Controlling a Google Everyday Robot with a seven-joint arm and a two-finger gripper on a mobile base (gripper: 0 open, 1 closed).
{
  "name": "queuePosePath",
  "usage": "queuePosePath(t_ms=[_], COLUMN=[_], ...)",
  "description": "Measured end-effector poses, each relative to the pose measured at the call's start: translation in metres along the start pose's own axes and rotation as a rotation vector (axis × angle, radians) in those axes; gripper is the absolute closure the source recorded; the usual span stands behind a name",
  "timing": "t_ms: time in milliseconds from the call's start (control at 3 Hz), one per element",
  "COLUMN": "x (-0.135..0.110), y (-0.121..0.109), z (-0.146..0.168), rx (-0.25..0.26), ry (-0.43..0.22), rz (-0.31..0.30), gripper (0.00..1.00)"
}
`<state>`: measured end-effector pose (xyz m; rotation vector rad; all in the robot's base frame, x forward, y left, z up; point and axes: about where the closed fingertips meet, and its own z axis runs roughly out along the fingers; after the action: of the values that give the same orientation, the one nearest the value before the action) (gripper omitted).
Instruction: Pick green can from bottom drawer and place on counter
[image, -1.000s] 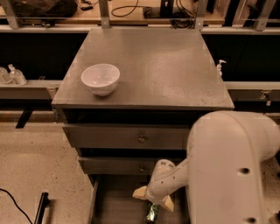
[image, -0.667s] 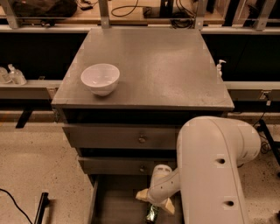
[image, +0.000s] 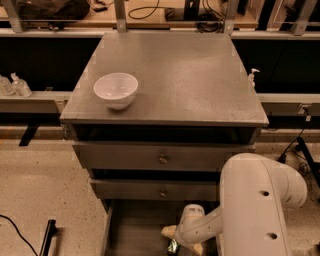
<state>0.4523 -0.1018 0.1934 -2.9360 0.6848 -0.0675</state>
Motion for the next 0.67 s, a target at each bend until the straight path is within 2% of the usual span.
queuePosePath(t_ms=[333,667], x=[0.000,0.007], y=[0.000,-0.001], z=[0.001,0.020], rx=[0.000,-0.022], ry=[-0.001,0.005], rz=[0.001,0.003], gripper=[0.00,0.00])
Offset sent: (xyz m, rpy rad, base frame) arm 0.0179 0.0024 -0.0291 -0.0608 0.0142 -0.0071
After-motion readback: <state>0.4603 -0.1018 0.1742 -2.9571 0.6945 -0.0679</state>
